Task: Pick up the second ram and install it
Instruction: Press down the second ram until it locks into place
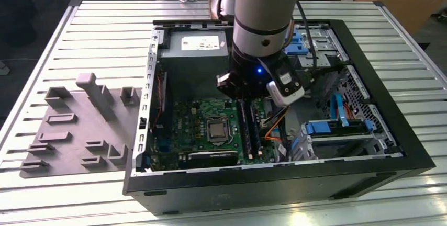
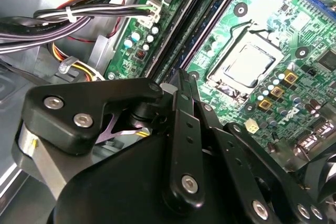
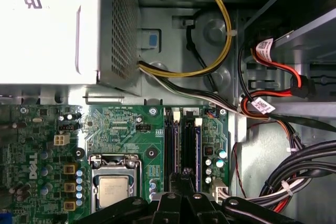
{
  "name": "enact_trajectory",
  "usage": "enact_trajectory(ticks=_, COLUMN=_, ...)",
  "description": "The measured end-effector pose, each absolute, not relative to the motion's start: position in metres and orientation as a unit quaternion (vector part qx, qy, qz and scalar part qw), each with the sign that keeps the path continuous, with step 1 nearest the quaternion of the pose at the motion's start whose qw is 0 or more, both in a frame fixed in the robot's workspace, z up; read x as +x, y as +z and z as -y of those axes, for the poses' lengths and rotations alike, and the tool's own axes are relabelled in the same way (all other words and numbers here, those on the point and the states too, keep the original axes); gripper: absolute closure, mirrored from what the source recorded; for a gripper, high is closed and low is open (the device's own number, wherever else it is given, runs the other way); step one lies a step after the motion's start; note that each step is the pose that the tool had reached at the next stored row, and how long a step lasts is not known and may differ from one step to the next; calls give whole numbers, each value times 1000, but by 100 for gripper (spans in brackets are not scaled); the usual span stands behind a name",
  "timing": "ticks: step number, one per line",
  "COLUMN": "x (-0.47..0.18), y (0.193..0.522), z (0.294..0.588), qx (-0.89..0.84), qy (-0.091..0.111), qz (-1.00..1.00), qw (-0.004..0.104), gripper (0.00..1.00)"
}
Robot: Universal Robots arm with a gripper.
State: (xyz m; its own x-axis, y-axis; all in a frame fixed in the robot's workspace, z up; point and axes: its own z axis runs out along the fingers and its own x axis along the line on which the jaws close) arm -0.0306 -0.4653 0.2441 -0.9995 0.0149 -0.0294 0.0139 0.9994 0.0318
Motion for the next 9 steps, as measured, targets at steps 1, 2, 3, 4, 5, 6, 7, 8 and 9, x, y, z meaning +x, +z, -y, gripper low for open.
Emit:
enact_trajectory(ticks=1, x=-31, y=244, z=465, qx=7, qy=16, qz=-1000, qw=15, gripper=89)
enact_trajectory(ticks=2, x=-31, y=244, z=464, qx=7, qy=16, qz=-1000, qw=15, gripper=89)
enact_trajectory(ticks=3, x=-31, y=244, z=464, qx=7, qy=16, qz=-1000, qw=15, gripper=89)
enact_trajectory(ticks=4, x=-31, y=244, z=463, qx=7, qy=16, qz=-1000, qw=15, gripper=89)
enact_trajectory(ticks=5, x=-31, y=244, z=463, qx=7, qy=16, qz=-1000, qw=15, gripper=89)
enact_trajectory(ticks=6, x=-31, y=244, z=463, qx=7, qy=16, qz=-1000, qw=15, gripper=89)
enact_trajectory(ticks=7, x=-31, y=244, z=462, qx=7, qy=16, qz=-1000, qw=15, gripper=89)
enact_trajectory(ticks=8, x=-31, y=244, z=462, qx=7, qy=16, qz=-1000, qw=15, gripper=89)
enact_trajectory(ticks=9, x=-31, y=244, z=461, qx=7, qy=16, qz=-1000, qw=15, gripper=89)
